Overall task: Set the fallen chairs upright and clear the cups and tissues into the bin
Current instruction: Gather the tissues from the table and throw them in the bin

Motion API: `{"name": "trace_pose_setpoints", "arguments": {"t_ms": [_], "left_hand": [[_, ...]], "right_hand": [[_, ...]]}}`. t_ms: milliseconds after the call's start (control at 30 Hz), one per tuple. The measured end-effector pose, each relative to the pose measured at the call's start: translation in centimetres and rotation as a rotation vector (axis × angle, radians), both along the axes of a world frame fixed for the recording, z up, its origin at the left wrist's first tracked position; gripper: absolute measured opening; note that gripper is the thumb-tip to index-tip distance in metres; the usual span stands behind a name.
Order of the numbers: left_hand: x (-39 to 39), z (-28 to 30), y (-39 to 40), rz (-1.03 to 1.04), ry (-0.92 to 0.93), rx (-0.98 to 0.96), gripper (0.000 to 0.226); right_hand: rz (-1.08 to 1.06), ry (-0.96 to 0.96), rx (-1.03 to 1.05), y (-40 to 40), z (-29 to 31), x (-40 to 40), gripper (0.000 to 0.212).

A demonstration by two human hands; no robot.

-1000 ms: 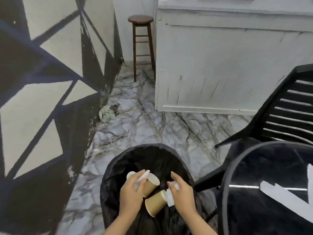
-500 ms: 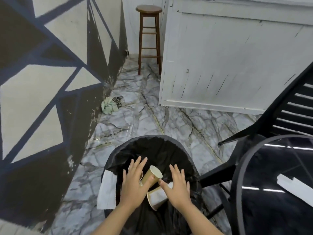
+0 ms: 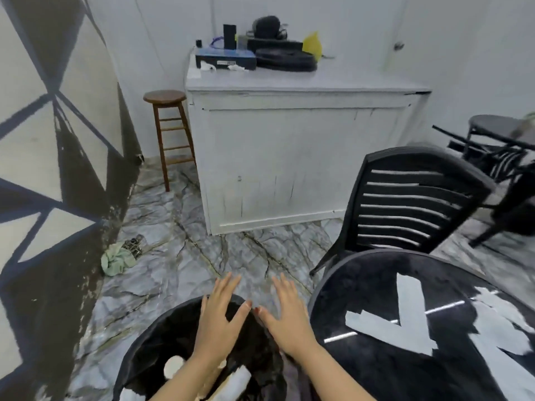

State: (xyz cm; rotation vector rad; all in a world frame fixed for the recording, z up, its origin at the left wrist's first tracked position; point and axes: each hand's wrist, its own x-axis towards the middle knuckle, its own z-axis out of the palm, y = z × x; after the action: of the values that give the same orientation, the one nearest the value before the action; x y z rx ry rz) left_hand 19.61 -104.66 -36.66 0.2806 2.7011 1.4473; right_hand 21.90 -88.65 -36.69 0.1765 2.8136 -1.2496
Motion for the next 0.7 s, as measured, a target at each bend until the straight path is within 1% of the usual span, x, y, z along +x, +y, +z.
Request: {"name": "trace_pose_setpoints", "arguments": {"t_ms": [133,300,500,700], "left_hand": [[-0.8,3.5,7.0,-0.17,0.071,0.061,0.047],[0.7,5.6,16.5,-0.365,0.143,0.078,0.051],[4.9,5.8,25.7,-0.56,0.144,0.108,0.05],[8.6,3.8,30.0,-0.614,0.077,0.066,0.047]], "right_hand": [[-0.186,0.116,0.019,7.7,3.5,2.0,0.072],[-0.462,0.131,0.01,17.5,5.2,7.7,0.071],[-0.742,0.093,0.028,25.4,4.2,17.0,0.071],[-0.899,-0.017,0.048,29.1,2.1,23.6,0.072]]}}
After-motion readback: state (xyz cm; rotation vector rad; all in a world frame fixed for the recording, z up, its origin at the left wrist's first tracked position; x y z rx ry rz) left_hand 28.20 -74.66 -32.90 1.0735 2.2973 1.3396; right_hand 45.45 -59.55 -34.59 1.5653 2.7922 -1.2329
